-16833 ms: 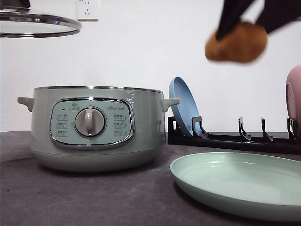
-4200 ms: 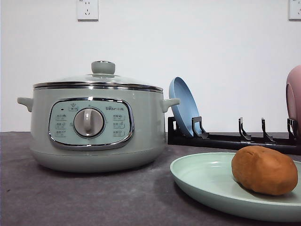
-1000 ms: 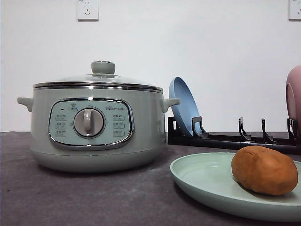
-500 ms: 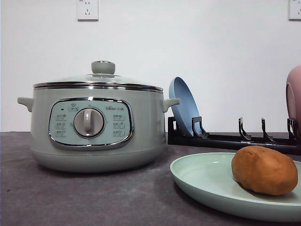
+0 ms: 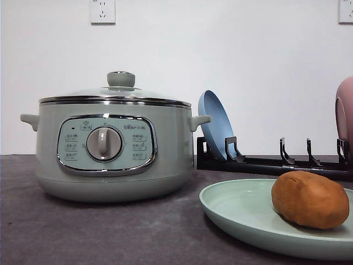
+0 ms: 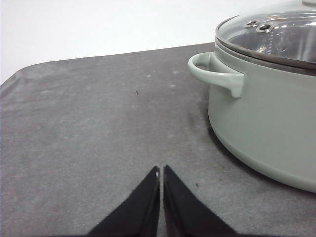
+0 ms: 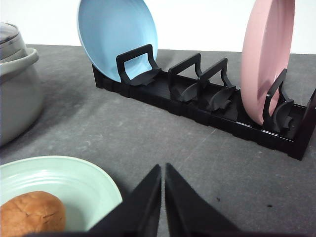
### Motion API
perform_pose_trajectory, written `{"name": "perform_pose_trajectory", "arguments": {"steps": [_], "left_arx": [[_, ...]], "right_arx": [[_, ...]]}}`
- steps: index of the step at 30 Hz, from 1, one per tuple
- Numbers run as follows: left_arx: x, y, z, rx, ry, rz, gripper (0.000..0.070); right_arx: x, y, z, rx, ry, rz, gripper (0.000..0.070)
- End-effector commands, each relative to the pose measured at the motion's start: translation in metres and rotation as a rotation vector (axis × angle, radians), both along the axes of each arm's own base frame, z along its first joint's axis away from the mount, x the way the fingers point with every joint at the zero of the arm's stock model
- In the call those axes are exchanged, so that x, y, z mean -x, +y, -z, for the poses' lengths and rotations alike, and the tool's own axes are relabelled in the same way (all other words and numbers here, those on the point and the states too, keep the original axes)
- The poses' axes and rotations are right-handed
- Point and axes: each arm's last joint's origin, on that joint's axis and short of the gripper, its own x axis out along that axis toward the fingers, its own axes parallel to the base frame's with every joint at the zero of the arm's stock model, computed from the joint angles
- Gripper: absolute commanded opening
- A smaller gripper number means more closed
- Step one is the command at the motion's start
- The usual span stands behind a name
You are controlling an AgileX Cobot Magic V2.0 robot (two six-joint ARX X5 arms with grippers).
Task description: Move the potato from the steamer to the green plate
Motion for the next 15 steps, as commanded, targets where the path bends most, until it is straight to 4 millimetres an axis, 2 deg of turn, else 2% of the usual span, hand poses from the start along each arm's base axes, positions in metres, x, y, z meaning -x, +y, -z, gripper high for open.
{"name": "perform_pose_trajectory", "arguments": {"steps": [1, 15], "left_arx": [[-0.0007, 0.0003, 0.0071, -0.003, 0.025, -0.002, 0.0004], [-0.0008, 0.0003, 0.0072, -0.003, 0.025, -0.002, 0.0004]], "right_arx": [[-0.0002, -0.0001, 0.0007, 0.004, -0.005, 0.001, 0.0], [-0.0002, -0.0001, 0.0007, 0.004, -0.005, 0.001, 0.0]]}}
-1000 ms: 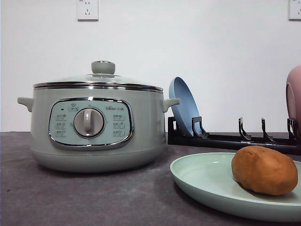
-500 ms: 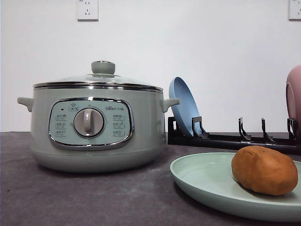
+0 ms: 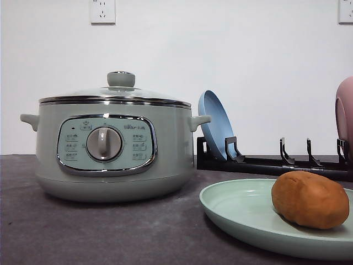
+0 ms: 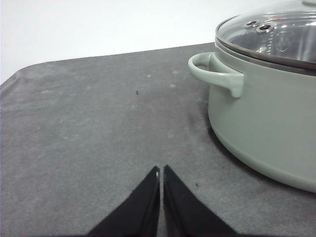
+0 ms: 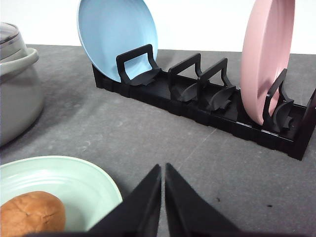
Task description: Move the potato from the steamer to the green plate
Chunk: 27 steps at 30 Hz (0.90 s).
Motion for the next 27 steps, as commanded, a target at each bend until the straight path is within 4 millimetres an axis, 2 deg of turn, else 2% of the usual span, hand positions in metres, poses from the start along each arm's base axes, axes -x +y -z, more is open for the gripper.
{"name": "perform_pose_trajectory", "arguments": {"steps": [1, 27], "left_arx": [[-0.0007, 0.0003, 0.007, -0.003, 0.025, -0.003, 0.0004], [-0.0007, 0.0003, 0.0071, -0.003, 0.025, -0.003, 0.0004]], "right_arx": [[-0.0002, -0.0001, 0.0007, 0.004, -0.005, 0.001, 0.0], [-0.0002, -0.0001, 0.0007, 0.004, -0.005, 0.001, 0.0]]}}
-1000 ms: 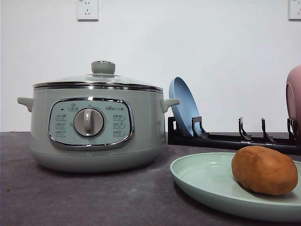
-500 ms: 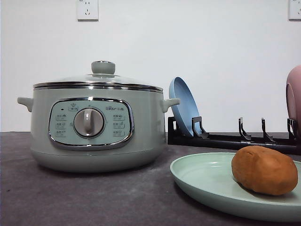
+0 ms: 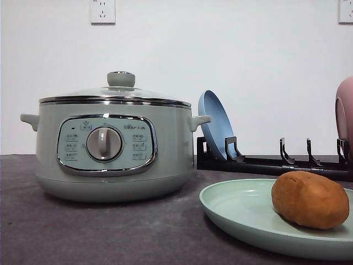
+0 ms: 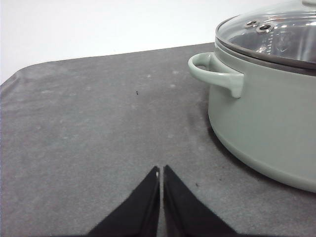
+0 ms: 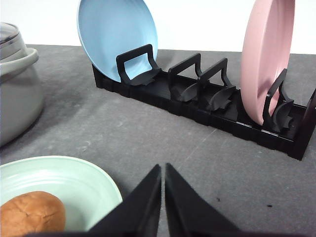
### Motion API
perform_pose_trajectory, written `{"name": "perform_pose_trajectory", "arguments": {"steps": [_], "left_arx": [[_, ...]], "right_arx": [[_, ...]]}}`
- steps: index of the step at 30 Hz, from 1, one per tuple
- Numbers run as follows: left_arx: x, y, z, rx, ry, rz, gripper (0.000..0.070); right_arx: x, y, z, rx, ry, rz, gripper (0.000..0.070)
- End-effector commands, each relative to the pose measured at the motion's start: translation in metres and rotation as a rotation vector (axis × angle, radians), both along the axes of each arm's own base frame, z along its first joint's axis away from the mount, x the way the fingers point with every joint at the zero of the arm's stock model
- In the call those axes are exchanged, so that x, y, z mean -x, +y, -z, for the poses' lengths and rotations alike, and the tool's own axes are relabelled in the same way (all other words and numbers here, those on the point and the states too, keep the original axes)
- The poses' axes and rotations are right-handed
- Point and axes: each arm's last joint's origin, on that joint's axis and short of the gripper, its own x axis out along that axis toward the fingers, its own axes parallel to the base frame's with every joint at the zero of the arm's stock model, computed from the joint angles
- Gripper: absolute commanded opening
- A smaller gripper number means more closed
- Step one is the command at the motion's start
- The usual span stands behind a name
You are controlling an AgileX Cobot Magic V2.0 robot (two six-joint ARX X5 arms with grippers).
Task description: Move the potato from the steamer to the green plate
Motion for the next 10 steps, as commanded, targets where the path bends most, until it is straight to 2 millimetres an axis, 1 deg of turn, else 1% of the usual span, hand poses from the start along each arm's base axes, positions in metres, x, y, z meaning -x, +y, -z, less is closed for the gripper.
{"name": "perform_pose_trajectory", "arguments": {"steps": [1, 10], "left_arx": [[-0.0007, 0.0003, 0.0071, -0.003, 0.025, -0.003, 0.0004], [-0.0007, 0.0003, 0.0071, -0.003, 0.025, -0.003, 0.0004]], "right_arx": [[-0.0002, -0.0001, 0.0007, 0.004, -0.005, 0.001, 0.0], [-0.0002, -0.0001, 0.0006, 0.004, -0.005, 0.001, 0.0]]}}
